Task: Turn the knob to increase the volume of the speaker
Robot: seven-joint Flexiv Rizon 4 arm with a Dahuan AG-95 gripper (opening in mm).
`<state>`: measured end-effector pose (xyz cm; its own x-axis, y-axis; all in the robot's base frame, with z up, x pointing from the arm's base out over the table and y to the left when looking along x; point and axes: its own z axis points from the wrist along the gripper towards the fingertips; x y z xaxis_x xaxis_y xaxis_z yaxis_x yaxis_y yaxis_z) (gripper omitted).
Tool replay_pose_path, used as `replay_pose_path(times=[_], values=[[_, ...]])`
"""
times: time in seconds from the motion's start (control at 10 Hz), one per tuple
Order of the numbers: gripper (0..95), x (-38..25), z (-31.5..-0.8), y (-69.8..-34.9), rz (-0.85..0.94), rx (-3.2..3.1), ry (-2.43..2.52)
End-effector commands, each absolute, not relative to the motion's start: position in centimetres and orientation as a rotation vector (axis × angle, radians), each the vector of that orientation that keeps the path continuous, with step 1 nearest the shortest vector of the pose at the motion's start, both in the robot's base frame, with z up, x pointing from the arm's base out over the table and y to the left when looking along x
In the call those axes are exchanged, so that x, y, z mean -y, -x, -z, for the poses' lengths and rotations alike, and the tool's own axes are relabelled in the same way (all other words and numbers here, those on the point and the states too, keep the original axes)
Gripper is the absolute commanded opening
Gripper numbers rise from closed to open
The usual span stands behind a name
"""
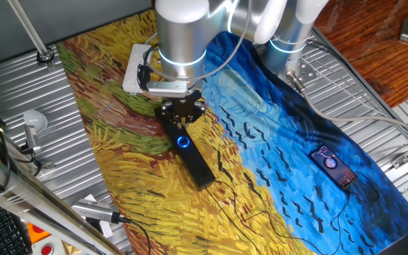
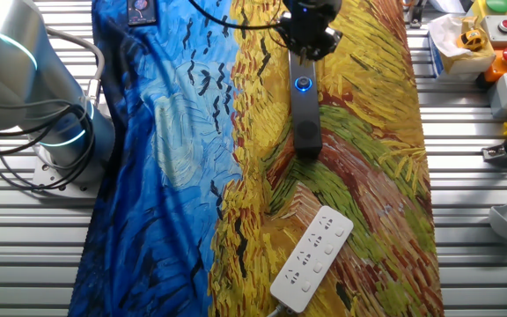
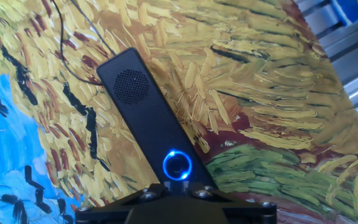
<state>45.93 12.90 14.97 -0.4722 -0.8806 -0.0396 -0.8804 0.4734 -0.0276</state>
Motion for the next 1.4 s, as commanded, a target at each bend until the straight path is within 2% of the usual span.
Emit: replay_pose_path(times=[0.1, 0.4, 0.8, 0.9, 1.4], values=[[57.0, -12.9, -15.0, -45.9, 0.025, -2.661, 1.596], [57.0, -12.9, -14.8, -46.0, 0.017, -2.598, 1.682], [57.0, -13.9, -11.8, -47.0, 0.019, -2.519, 1.796], [38.0, -14.0, -11.3, -47.1, 0.018, -2.503, 1.819], [38.0, -13.9, -8.4, -47.4, 0.003, -2.377, 1.963]])
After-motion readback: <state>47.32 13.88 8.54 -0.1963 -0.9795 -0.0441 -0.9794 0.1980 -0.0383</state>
